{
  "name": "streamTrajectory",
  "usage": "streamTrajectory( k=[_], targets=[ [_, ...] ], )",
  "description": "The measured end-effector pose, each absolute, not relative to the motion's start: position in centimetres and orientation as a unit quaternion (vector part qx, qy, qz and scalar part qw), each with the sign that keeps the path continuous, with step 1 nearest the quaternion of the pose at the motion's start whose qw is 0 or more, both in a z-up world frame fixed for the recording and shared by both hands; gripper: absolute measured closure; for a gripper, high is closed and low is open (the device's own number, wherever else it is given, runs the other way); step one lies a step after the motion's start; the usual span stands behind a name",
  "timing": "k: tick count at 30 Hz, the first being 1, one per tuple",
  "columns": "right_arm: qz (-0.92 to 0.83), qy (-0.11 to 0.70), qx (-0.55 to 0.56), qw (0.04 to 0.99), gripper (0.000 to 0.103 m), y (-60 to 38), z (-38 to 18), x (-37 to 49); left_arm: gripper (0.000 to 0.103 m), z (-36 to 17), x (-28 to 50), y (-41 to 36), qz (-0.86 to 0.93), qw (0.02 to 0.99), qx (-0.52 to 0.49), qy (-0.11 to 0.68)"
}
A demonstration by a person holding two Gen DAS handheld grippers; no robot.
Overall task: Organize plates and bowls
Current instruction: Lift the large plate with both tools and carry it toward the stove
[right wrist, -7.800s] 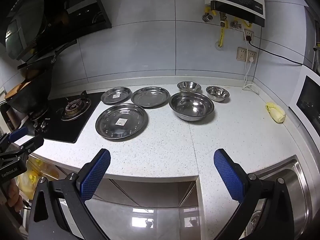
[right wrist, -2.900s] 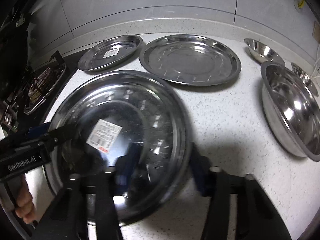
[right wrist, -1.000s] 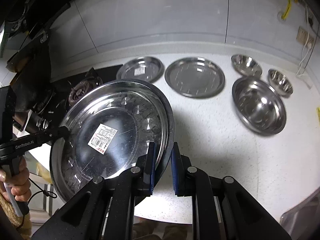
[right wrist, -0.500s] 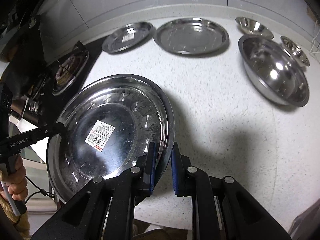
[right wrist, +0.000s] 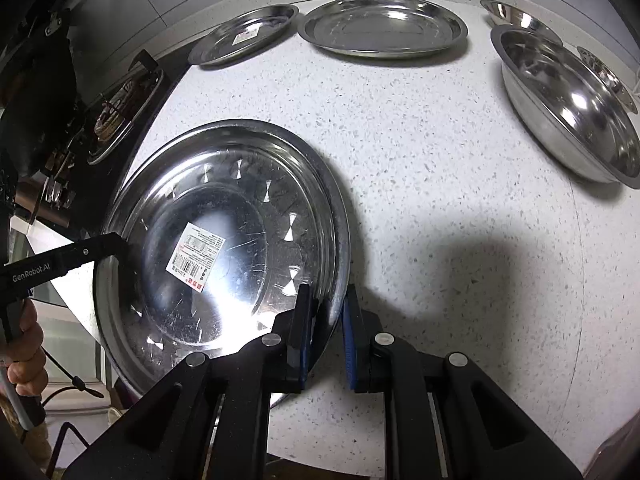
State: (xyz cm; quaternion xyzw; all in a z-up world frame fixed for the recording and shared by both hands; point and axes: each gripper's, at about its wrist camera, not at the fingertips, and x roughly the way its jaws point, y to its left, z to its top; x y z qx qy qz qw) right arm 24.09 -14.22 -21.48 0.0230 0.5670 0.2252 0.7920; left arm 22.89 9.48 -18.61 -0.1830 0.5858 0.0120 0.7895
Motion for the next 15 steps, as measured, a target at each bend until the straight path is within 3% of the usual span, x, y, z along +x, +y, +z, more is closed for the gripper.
streamTrajectory(
  k=[15],
  targets=[
    [0.225, 0.56, 0.04, 0.797, 0.089, -15.0, -22.0, 23.6, 0.095, -19.2, 21.7, 9.2, 0.016, 0.795, -0.163, 0.584]
  ],
)
